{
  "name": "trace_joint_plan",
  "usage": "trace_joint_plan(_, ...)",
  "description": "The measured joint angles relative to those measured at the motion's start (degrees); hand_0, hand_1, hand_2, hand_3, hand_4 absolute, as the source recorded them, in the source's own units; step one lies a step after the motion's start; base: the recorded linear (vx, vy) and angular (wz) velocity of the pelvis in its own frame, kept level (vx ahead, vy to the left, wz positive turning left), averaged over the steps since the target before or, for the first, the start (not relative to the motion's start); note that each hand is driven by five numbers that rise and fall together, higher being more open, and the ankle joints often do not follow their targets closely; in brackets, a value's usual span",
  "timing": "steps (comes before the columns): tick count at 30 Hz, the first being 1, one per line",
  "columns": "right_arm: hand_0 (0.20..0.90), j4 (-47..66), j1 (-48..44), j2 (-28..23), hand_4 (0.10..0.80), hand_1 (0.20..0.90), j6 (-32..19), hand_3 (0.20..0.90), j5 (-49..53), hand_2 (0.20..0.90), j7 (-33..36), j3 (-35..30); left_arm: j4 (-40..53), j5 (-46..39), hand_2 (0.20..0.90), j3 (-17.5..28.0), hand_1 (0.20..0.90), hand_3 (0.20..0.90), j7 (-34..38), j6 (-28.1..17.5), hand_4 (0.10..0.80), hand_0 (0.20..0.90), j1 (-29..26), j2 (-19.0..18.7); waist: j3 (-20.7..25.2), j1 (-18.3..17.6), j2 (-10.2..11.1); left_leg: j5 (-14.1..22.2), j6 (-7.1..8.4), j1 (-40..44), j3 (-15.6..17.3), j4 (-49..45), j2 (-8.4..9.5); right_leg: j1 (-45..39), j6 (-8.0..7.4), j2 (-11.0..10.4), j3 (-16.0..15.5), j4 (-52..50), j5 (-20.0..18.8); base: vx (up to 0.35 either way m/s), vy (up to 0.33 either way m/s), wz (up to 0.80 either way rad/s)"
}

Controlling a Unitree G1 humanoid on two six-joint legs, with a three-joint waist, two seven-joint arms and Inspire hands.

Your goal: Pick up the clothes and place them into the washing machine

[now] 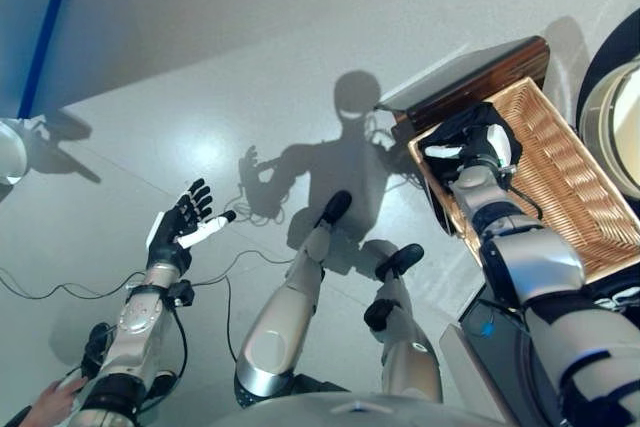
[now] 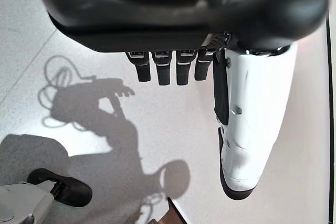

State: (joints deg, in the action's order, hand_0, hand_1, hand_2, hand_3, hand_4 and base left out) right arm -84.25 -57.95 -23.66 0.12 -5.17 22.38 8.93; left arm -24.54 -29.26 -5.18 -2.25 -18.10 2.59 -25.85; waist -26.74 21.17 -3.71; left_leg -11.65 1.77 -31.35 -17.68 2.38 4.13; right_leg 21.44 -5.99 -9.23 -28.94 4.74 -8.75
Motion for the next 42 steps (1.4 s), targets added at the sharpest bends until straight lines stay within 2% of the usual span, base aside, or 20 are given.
trace_joint_plan(11,0.900,0.1,0.0,0.0,0.800,0.900,0.0,0.900,0.0,0.900,-0.1,0.1,0.0,0.0,0.900,0.0,0.900,0.900,0.2,0.0,0.800,0.900,0.0,0.0,0.0,-0.1,0.0,0.0,0.00,-0.2,0.0,0.0,0.04,0.1,0.00,0.0,0.0,0.0,0.0,0.001,0.001,-0.01)
trace_joint_plan(12,0.532,0.1,0.0,0.0,0.537,0.532,0.0,0.532,0.0,0.532,-0.1,0.1,0.0,0.0,0.900,0.0,0.900,0.900,0.2,0.0,0.800,0.900,0.0,0.0,0.0,-0.1,0.0,0.0,0.00,-0.2,0.0,0.0,0.04,0.1,0.01,-0.1,0.0,0.0,0.0,-0.006,0.002,-0.06)
trace_joint_plan(13,0.216,0.1,0.0,0.0,0.312,0.216,0.0,0.216,0.0,0.216,-0.1,0.2,0.0,0.0,0.900,0.0,0.900,0.900,0.2,0.0,0.800,0.900,0.0,0.0,0.0,-0.1,0.0,0.0,0.00,-0.2,0.0,0.0,0.04,0.2,-0.01,-0.1,0.0,0.0,0.0,-0.007,-0.007,-0.07)
trace_joint_plan(14,0.200,0.1,0.0,0.0,0.300,0.200,-0.1,0.200,0.0,0.200,-0.5,0.6,0.0,0.0,0.900,0.0,0.900,0.900,0.2,0.0,0.800,0.900,0.0,0.0,0.0,-0.1,0.0,0.0,0.00,-0.2,0.0,0.0,0.04,0.2,-0.01,-0.1,0.0,0.0,0.0,-0.007,-0.006,-0.04)
trace_joint_plan(34,0.200,0.8,0.0,0.2,0.300,0.200,0.0,0.200,-0.1,0.200,-1.3,0.5,0.0,0.0,0.900,0.1,0.900,0.900,0.6,0.0,0.800,0.900,0.0,0.0,0.1,-0.3,0.1,-0.1,-0.17,-1.0,0.5,0.0,0.03,1.3,0.18,-0.1,0.7,0.0,-0.3,-0.003,0.001,-0.01)
trace_joint_plan(40,0.200,1.7,0.8,0.2,0.300,0.200,-0.1,0.200,1.7,0.200,-1.1,-2.0,-0.2,0.1,0.900,0.1,0.900,0.900,1.0,0.0,0.800,0.900,0.0,0.0,0.1,-0.5,0.1,-0.2,-0.23,0.1,1.4,0.0,0.02,0.3,0.15,0.0,1.1,0.0,-0.4,0.014,0.010,-0.06)
trace_joint_plan(42,0.200,3.9,2.9,0.2,0.300,0.200,-0.9,0.200,4.4,0.200,-0.8,-4.8,-0.8,0.1,0.900,0.1,0.900,0.900,1.2,0.0,0.800,0.900,-0.1,0.0,0.1,-1.7,0.2,-0.1,-0.21,1.5,1.7,0.0,0.08,-1.2,0.12,0.0,1.3,0.0,-0.4,0.020,0.008,-0.08)
